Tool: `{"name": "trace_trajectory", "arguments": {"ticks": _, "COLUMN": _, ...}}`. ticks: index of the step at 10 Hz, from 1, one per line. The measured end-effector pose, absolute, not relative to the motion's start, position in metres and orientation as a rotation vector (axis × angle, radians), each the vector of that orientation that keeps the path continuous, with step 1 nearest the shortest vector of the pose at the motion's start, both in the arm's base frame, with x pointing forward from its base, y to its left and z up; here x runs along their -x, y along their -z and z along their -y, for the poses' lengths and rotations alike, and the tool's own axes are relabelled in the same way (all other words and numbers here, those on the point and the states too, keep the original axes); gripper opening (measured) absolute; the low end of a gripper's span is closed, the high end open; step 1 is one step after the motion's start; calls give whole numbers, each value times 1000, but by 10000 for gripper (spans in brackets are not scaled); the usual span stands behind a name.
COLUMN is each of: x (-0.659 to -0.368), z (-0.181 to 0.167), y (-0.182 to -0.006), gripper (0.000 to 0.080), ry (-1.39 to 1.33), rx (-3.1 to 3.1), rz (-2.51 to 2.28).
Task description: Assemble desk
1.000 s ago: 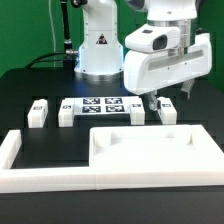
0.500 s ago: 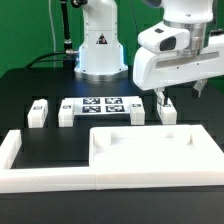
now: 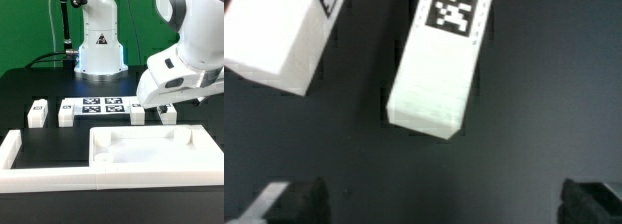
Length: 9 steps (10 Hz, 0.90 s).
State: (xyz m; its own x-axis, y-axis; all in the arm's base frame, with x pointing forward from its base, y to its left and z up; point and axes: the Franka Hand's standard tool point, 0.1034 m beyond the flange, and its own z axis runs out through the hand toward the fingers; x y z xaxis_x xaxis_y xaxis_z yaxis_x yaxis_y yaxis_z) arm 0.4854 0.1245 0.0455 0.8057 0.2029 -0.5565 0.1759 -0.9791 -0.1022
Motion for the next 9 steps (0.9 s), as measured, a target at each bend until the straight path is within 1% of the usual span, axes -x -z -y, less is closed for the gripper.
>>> {"name": "trace_trajectory", "arguments": {"ticks": 2, "x": -477, "z": -124, "y": -44, "gripper": 649, "ry": -1128, "rx": 2872, "rz": 311}}
{"name": "trace_trajectory", "arguments": {"ticks": 3, "x": -469, "z": -120, "y": -38, "gripper": 649, "ry": -1214, "rx": 2877, "rz": 211}}
{"name": "trace_trajectory", "arguments": {"ticks": 4, "x": -452, "z": -116, "y": -36, "gripper": 649, "ry": -1368, "rx": 2851, "rz": 130}}
{"name": "trace_trajectory", "arguments": {"ticks": 5, "x": -458, "z": -117, "y": -32, "gripper": 649, "ry": -1365, "rx": 2836, "rz": 162}}
{"name": "trace_trajectory", "arguments": {"ticks": 6, "x": -460, "z": -118, "y": -33, "gripper": 649, "ry": -1353, "rx": 2840, "rz": 162}}
{"name": "trace_trajectory", "arguments": {"ticks": 9, "x": -458, "z": -118, "y": -31, "gripper": 649, "ry": -1360, "rx": 2838, "rz": 158}}
